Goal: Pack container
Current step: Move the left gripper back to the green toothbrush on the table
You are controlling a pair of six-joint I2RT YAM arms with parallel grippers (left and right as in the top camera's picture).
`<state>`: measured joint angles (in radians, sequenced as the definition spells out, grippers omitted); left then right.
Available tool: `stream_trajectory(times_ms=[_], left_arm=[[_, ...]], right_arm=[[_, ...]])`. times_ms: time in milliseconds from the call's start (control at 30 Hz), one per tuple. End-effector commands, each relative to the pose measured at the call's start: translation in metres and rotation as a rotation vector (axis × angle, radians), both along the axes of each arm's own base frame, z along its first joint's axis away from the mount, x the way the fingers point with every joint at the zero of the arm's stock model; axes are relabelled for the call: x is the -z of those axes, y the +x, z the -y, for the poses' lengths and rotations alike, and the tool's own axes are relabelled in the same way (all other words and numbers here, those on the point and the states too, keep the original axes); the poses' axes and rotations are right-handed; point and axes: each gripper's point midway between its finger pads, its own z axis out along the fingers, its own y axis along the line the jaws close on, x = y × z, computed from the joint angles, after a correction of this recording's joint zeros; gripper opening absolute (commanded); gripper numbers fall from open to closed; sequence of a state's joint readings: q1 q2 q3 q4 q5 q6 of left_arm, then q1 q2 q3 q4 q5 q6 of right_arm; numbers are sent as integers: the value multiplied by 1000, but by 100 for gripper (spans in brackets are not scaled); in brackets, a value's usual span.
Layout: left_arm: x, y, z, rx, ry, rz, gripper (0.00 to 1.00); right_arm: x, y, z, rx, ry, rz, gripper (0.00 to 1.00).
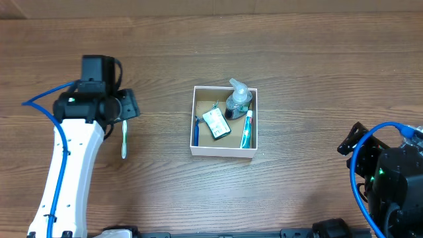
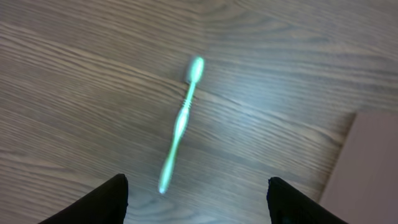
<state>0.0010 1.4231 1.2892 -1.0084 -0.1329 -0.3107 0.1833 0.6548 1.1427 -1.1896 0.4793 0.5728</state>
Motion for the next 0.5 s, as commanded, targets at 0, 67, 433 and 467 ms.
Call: stream_trajectory(times_ms=[0, 67, 433, 467], left_arm=[[10, 4, -12, 14, 23, -21, 70], [22, 4, -13, 28, 29, -43, 70], [100, 7, -12, 75, 34, -90, 70], [105, 7, -12, 75, 33, -88, 70]], right_arm=[[-7, -1, 4, 20, -3, 24, 100], [-7, -1, 4, 20, -3, 24, 100], [-7, -1, 4, 20, -3, 24, 100], [-7, -1, 4, 20, -3, 24, 100]])
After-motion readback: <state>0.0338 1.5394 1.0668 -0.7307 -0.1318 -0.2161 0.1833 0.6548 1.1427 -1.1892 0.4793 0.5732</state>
